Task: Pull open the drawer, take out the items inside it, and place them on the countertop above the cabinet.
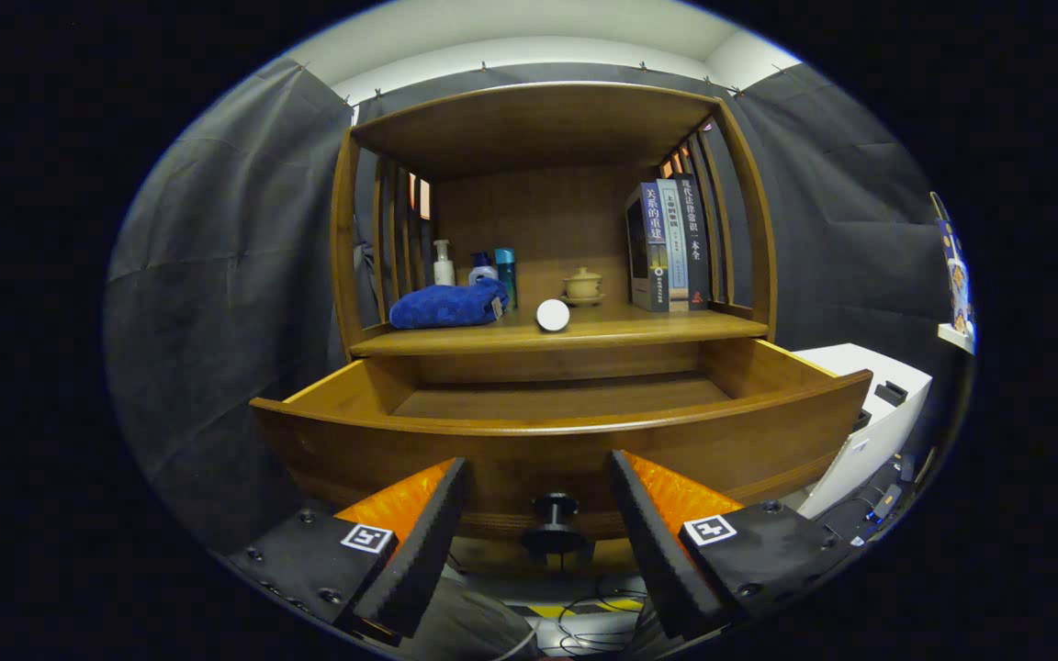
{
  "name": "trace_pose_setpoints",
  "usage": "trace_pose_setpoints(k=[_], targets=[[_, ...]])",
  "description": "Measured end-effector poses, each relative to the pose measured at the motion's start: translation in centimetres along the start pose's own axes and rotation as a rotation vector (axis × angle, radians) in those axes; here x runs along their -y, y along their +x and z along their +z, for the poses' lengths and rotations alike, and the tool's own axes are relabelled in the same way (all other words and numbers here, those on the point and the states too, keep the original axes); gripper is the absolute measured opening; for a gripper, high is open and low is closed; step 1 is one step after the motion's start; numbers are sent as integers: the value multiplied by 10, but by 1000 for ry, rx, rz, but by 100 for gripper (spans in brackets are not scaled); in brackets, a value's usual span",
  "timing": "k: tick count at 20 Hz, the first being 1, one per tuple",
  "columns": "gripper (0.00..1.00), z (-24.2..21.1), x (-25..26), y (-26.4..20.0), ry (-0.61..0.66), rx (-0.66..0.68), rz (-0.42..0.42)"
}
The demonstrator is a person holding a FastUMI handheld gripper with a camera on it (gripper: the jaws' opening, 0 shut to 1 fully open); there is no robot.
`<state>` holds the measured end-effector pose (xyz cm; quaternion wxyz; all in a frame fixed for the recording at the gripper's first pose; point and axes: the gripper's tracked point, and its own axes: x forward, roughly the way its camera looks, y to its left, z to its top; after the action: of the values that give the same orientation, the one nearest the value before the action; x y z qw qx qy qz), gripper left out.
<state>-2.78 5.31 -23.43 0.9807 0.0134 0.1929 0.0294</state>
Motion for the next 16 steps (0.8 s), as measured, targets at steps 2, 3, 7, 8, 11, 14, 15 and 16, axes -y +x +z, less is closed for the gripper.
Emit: trace_pose_setpoints(k=[2, 3, 7, 8, 11, 14, 15, 16], targets=[[98, -7, -1, 5, 8, 0, -24], [98, -8, -3, 6, 10, 8, -32], [96, -9, 0, 14, -26, 38, -97], [96, -4, -1, 23, -42, 56, -103], [97, -2, 1, 38, -42, 49, -107], [97, 5, 1, 56, -14, 48, -107], [97, 6, 2, 63, -16, 32, -107], [97, 8, 3, 71, -15, 32, -108]])
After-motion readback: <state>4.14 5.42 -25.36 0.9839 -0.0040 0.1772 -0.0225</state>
